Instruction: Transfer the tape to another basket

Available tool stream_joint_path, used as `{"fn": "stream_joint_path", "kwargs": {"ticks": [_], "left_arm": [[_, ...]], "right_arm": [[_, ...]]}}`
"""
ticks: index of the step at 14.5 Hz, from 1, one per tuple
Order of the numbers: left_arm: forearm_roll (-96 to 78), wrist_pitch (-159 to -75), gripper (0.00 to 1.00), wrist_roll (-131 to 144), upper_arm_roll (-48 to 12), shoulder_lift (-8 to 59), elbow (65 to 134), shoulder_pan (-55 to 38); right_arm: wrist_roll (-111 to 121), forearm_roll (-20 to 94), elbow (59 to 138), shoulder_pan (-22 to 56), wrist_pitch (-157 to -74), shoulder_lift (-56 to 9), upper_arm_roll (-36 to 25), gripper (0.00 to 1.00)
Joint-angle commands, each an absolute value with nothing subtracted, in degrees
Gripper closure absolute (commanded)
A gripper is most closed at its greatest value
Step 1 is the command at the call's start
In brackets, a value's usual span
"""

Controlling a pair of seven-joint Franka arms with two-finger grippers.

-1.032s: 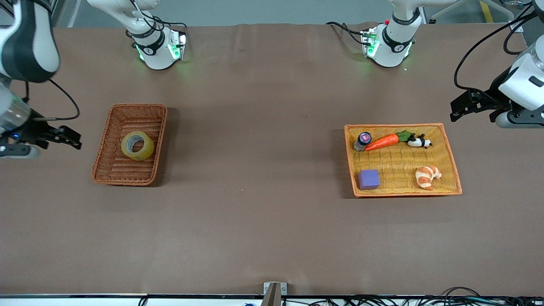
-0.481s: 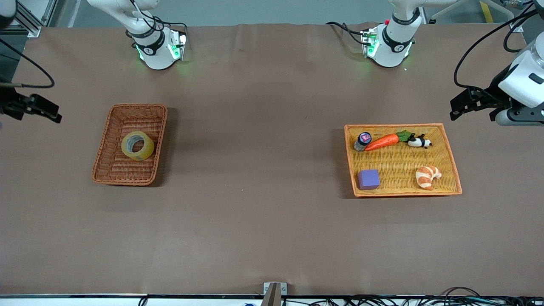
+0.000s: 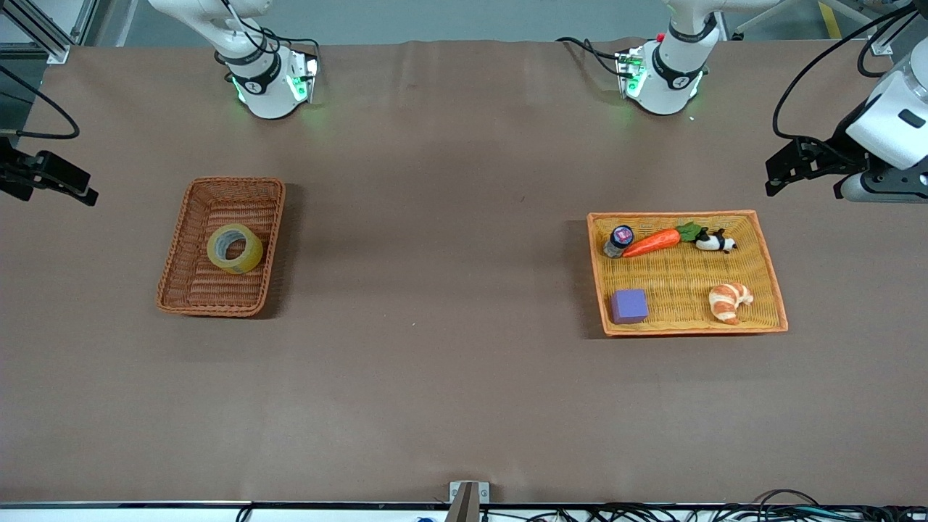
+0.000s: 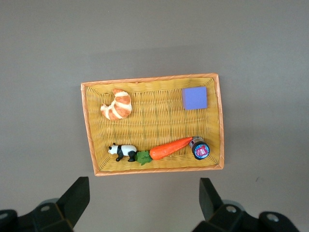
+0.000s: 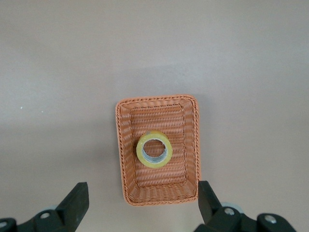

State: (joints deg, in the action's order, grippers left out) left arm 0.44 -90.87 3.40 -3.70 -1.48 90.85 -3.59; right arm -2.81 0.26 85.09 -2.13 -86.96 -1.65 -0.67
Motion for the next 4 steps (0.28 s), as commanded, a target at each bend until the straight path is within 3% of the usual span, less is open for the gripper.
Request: {"fn": "stream_joint_path", "kwargs": {"ticks": [1,4], "left_arm": [[0.3,-91.4,0.00,2.3,-3.3,-3.3,93.6,-3.8],[-0.7,-91.4,0.00,2.3,-3.3,-3.3,93.6,-3.3]], "right_arm": [[-2.5,1.9,84.6,-2.5,-87.3,-1.9,-0.7,0.00],[-2.2,1.4,84.6,-2.5,-86.8,-1.8,-0.7,0.00]]}}
